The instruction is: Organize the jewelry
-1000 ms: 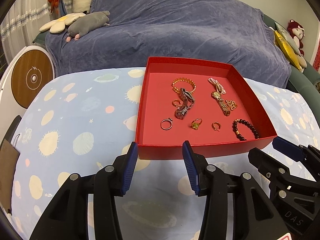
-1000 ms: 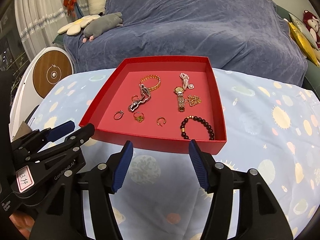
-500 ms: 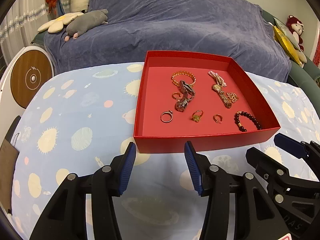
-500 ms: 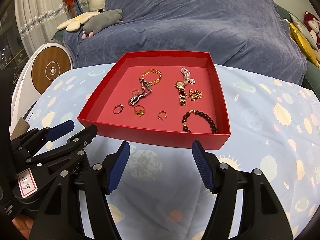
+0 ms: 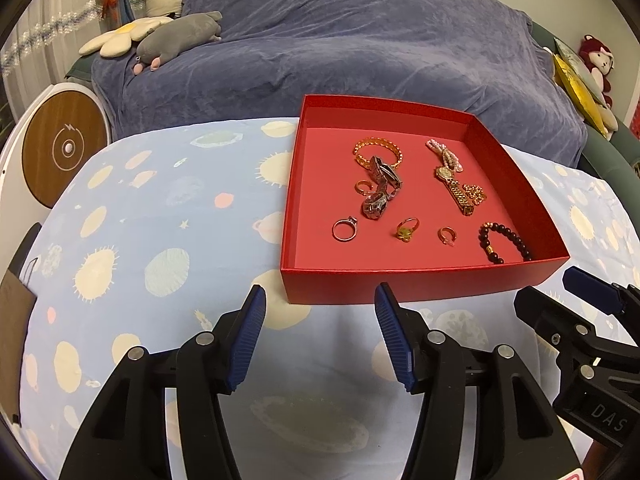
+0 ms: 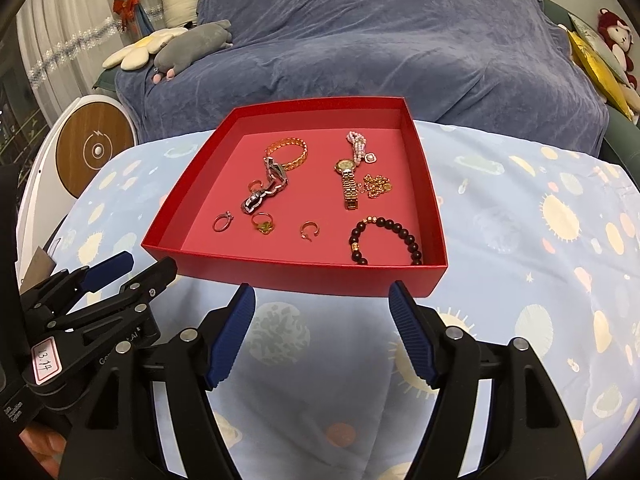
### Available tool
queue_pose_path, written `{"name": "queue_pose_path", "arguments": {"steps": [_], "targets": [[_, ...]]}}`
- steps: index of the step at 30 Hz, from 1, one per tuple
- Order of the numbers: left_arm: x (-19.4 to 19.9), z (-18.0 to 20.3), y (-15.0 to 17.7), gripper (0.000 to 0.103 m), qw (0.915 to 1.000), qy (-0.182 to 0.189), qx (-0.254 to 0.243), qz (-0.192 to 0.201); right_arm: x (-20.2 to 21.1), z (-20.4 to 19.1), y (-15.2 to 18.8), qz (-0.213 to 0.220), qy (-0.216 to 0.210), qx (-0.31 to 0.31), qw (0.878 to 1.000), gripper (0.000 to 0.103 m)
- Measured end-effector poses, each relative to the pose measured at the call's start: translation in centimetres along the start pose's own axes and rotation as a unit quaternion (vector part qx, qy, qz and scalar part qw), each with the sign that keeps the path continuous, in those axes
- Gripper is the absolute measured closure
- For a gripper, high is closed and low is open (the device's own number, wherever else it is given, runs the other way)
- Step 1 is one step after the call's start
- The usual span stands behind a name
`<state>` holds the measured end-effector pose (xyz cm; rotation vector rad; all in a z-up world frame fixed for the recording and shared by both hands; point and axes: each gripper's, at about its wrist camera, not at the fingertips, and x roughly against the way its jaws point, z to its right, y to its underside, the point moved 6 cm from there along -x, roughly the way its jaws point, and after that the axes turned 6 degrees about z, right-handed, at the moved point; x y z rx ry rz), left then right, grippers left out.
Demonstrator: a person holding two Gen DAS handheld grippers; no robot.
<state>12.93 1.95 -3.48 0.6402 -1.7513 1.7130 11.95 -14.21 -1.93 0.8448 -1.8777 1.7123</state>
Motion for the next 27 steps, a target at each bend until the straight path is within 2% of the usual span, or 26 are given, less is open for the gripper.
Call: {"name": "queue_pose_path", "arguments": {"steps": [27], "targets": [[0.05, 0.63, 0.04, 0.044, 1.0, 0.005, -0.007, 0.0, 0.54, -0.47, 0.19, 0.012, 0.017, 0.016, 1.0, 0.032]]}}
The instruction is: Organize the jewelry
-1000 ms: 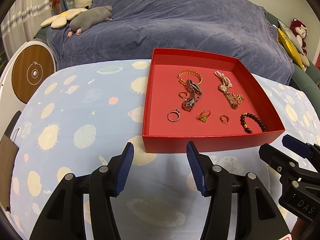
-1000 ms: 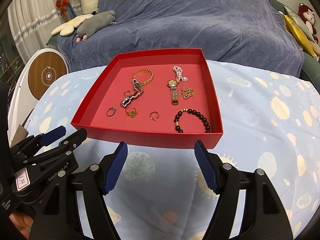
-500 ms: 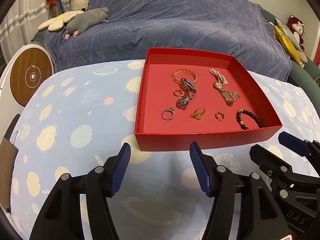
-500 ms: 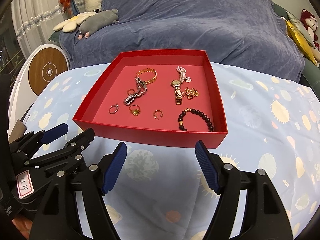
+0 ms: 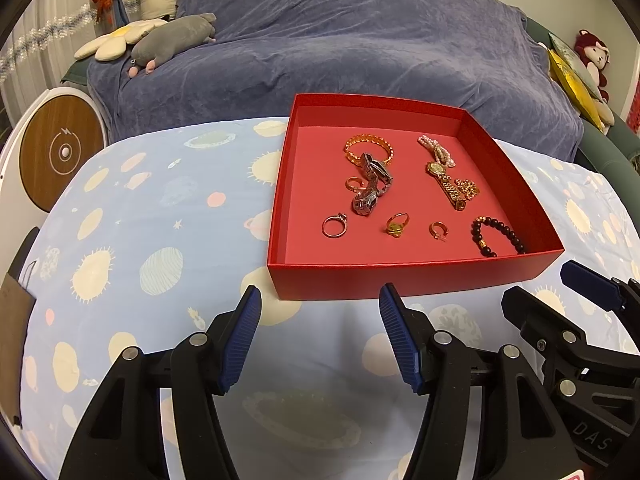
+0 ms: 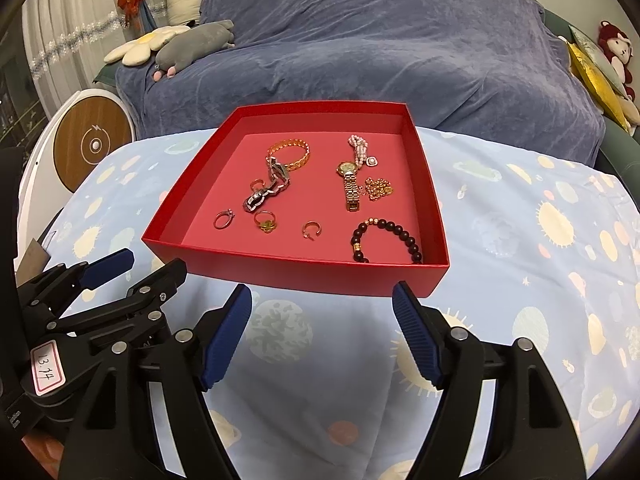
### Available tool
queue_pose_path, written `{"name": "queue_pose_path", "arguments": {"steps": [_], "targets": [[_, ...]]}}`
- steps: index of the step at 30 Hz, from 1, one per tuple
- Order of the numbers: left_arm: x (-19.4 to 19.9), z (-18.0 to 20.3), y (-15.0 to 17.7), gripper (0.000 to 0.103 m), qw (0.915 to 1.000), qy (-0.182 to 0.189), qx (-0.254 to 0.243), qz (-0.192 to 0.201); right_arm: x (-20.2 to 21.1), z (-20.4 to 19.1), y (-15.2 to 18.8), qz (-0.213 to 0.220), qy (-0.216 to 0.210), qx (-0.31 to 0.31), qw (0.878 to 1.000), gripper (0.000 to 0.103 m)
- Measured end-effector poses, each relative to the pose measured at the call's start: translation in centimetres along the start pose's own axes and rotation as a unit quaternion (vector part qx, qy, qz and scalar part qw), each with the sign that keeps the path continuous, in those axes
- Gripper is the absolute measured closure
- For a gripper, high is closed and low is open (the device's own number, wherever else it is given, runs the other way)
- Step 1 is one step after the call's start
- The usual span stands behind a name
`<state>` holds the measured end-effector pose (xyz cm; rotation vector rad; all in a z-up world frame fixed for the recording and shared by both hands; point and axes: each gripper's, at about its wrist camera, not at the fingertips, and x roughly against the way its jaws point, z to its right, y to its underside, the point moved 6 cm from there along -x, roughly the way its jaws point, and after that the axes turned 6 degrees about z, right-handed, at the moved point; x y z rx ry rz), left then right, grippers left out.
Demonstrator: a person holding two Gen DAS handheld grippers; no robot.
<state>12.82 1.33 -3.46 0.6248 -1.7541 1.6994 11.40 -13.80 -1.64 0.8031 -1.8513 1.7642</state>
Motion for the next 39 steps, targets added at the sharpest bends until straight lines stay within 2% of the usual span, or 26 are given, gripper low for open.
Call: {"name": "queue_pose_path", "arguments": {"steps": [39], "targets": [[0.14, 0.11, 0.06, 0.044, 1.0, -0.004, -0.005, 0.002, 0.25, 0.16, -0.04, 0.004, 0.007, 0.001, 1.0, 0.032]]}}
